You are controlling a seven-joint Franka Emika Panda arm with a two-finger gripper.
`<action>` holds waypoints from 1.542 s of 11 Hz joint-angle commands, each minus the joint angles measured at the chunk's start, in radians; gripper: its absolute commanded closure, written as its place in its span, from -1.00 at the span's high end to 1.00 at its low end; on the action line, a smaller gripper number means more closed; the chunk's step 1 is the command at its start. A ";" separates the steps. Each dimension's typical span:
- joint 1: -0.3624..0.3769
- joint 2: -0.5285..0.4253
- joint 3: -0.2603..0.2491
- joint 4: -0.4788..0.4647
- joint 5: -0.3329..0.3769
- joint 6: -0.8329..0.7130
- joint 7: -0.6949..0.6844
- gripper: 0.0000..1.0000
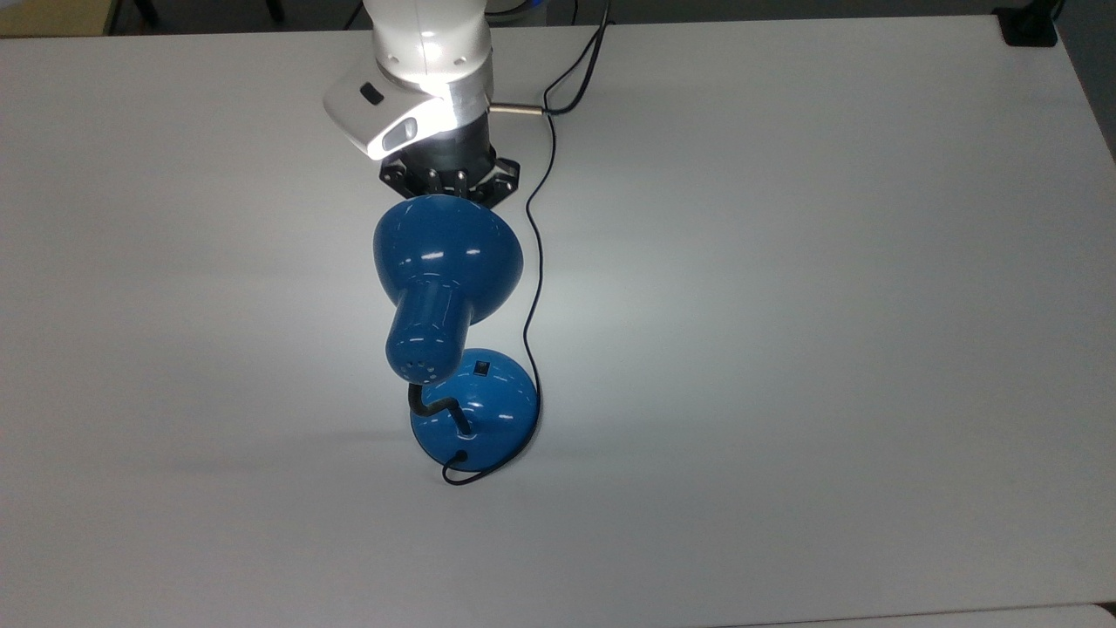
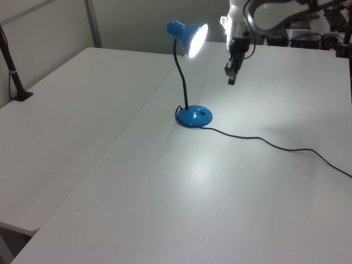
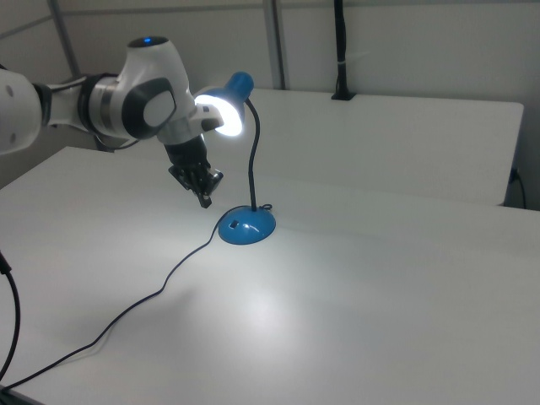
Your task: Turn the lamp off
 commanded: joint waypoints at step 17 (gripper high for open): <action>0.047 0.226 0.001 -0.108 -0.065 0.484 0.148 -1.00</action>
